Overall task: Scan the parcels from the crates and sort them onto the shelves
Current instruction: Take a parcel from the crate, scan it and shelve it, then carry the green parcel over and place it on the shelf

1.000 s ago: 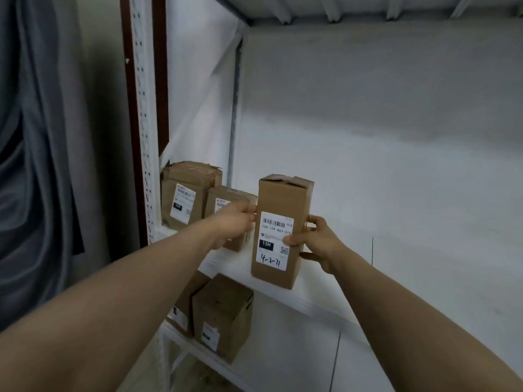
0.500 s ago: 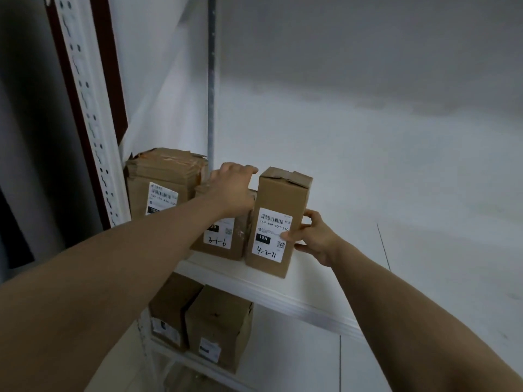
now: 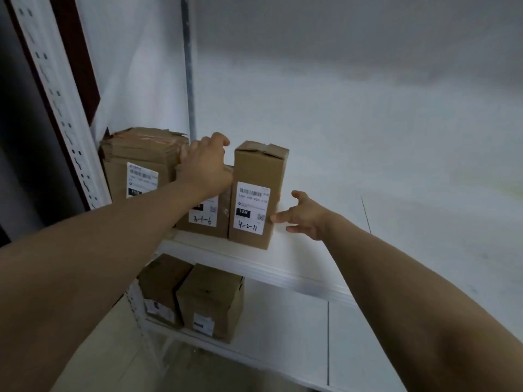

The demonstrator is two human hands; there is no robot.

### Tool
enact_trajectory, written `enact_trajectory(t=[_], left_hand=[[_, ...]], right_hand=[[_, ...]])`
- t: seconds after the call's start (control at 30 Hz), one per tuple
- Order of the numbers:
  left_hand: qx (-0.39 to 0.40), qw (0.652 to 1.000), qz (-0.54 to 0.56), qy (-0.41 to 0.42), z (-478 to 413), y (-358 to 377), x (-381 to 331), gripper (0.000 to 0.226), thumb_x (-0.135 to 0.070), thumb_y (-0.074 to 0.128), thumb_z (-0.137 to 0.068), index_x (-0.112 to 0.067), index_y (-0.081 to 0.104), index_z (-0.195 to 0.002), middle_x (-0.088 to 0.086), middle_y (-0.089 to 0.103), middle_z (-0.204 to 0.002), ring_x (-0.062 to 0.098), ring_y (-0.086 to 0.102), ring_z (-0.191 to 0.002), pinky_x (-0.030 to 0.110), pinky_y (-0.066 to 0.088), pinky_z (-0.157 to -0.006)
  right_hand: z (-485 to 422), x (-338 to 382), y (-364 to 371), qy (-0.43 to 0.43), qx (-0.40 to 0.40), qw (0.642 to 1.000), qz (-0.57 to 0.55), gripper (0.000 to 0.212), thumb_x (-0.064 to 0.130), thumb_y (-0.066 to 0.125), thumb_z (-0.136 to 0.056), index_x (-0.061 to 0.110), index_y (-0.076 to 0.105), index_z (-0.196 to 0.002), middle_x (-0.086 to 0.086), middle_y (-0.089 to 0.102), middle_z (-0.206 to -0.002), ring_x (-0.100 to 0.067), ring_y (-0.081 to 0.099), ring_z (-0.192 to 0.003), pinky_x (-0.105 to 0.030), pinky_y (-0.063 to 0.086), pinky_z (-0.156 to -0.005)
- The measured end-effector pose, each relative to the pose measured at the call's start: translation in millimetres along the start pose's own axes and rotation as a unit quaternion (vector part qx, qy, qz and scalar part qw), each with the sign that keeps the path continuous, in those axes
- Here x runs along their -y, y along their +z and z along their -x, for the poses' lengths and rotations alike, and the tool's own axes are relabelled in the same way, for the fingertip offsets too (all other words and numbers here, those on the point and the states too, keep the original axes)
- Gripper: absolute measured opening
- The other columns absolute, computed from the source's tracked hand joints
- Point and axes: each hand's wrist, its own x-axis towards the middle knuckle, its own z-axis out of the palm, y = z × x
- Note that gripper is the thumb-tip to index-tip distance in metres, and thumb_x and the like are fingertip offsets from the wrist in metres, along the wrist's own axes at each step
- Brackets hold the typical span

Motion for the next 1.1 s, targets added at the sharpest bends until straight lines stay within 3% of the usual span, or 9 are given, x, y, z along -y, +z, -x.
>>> enact_trajectory(t=[0.1,0.17,0.27,0.43,0.6,0.7,0.83,1.0,1.1], left_hand=[[-0.080,0.994,0.042,0.056,17,9,-21,0.041,-0.011,0.057,-0.079,-0.022,0.053,-0.118,-0.002,0.061,-0.106,0.023,0.054,-0.106,0.045,0.039,-0.098],[-0.078,0.989,0.091,0.092,35,21,-42,0.030,-0.011,0.055,-0.081,-0.020,0.056,-0.110,-0.001,0.062,-0.101,0.022,0.056,-0.100,0.042,0.043,-0.092],[-0.037,0.984,0.116,0.127,72,47,-83,0.023,-0.015,0.058,-0.086,-0.016,0.061,-0.108,0.002,0.064,-0.101,0.023,0.059,-0.096,0.047,0.051,-0.088],[0.189,0.974,0.057,0.115,144,96,-148,0.043,-0.033,0.070,-0.090,-0.018,0.057,-0.127,0.006,0.057,-0.127,0.023,0.055,-0.116,0.043,0.049,-0.097],[0.382,0.919,0.065,0.076,208,124,-194,0.066,-0.039,0.077,-0.086,-0.016,0.051,-0.141,0.009,0.049,-0.142,0.026,0.051,-0.126,0.038,0.044,-0.105],[0.431,0.889,0.146,0.043,239,130,-219,0.067,-0.036,0.079,-0.086,-0.014,0.051,-0.142,0.007,0.050,-0.146,0.025,0.051,-0.130,0.036,0.042,-0.107],[0.483,0.845,0.228,0.016,286,134,-252,0.059,-0.034,0.078,-0.088,-0.015,0.055,-0.139,0.004,0.052,-0.144,0.025,0.050,-0.131,0.041,0.039,-0.113],[0.547,0.794,0.265,0.020,369,149,-284,0.054,-0.036,0.077,-0.088,-0.018,0.058,-0.135,0.001,0.053,-0.140,0.022,0.051,-0.123,0.041,0.044,-0.109],[0.584,0.774,0.246,0.027,418,153,-303,0.052,-0.033,0.076,-0.089,-0.015,0.059,-0.135,0.002,0.052,-0.137,0.020,0.049,-0.120,0.035,0.046,-0.097]], right_hand=[[21,-13,-20,0.011,-0.028,1.000,-0.008,0.105,0.005,0.085,-0.077,0.022,0.020,-0.157,-0.016,0.051,-0.144,-0.031,0.053,-0.124,-0.036,0.055,-0.086],[38,-28,-36,0.013,-0.057,0.998,-0.006,0.091,0.007,0.083,-0.080,0.016,0.029,-0.153,-0.016,0.055,-0.137,-0.030,0.057,-0.117,-0.034,0.054,-0.080],[68,-58,-60,0.024,-0.082,0.996,0.015,0.074,0.012,0.081,-0.083,0.011,0.042,-0.146,-0.014,0.059,-0.129,-0.024,0.060,-0.105,-0.032,0.052,-0.078],[131,-122,-95,0.058,-0.109,0.992,0.037,0.055,0.016,0.081,-0.085,-0.001,0.056,-0.131,-0.006,0.059,-0.106,-0.018,0.054,-0.088,-0.034,0.046,-0.078],[217,-188,-131,0.105,-0.147,0.983,0.045,0.035,0.021,0.080,-0.086,0.009,0.066,-0.115,-0.005,0.063,-0.104,-0.017,0.057,-0.088,-0.032,0.049,-0.078],[278,-224,-152,0.138,-0.183,0.973,0.039,0.029,0.027,0.079,-0.087,0.014,0.064,-0.109,-0.005,0.065,-0.111,-0.017,0.060,-0.095,-0.032,0.052,-0.082],[360,-269,-153,0.183,-0.243,0.952,0.020,0.045,0.029,0.080,-0.087,0.010,0.063,-0.124,-0.006,0.067,-0.109,-0.017,0.062,-0.093,-0.030,0.052,-0.074],[446,-323,-129,0.266,-0.241,0.933,0.017,0.029,0.022,0.079,-0.086,0.010,0.066,-0.109,0.000,0.058,-0.079,-0.016,0.053,-0.070,-0.026,0.042,-0.057],[491,-350,-123,0.302,-0.254,0.919,0.000,0.028,0.023,0.078,-0.088,0.010,0.066,-0.111,-0.003,0.063,-0.091,-0.018,0.058,-0.081,-0.030,0.049,-0.068]])
